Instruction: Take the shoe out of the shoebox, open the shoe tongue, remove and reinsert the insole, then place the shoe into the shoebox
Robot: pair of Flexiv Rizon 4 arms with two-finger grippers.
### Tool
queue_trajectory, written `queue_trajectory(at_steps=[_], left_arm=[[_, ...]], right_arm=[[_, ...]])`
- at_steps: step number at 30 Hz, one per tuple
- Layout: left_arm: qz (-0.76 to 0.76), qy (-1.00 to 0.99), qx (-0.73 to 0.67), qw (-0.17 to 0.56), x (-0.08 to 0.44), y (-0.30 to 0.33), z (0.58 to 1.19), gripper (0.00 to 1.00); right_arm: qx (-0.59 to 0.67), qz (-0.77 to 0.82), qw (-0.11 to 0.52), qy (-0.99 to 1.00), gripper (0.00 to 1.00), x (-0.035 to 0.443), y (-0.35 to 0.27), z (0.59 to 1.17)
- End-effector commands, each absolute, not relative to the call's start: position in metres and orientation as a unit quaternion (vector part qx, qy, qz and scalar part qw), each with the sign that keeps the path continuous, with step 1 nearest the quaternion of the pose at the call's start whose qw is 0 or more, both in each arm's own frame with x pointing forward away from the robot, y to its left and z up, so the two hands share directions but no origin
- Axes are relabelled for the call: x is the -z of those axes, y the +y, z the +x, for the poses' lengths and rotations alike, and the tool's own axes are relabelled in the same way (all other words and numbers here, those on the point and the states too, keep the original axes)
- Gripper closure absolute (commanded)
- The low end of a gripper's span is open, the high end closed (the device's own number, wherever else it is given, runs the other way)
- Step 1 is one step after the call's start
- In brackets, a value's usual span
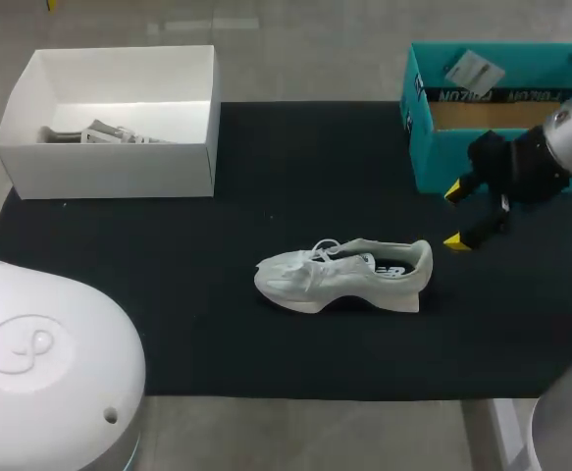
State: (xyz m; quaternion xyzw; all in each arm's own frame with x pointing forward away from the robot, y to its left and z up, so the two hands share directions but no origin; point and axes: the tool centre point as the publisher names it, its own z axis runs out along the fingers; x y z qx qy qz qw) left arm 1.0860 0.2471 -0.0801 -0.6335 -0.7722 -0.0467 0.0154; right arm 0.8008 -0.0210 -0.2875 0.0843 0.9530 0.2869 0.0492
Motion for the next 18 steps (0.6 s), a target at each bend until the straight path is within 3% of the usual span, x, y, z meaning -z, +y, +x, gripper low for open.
queue_trajectory(at_steps=[1, 18], left_arm=[[-0.634, -0.772, 0.047, 0.016, 0.080, 0.247, 1.086, 0.00], [-0.634, -0.772, 0.047, 0.016, 0.080, 0.247, 1.086, 0.00]], right_arm=[[-0.312, 0.094, 0.050, 0.944, 0.00, 0.314, -0.027, 0.797], [-0.360, 0.078, 0.043, 0.929, 0.00, 0.384, -0.017, 0.805]])
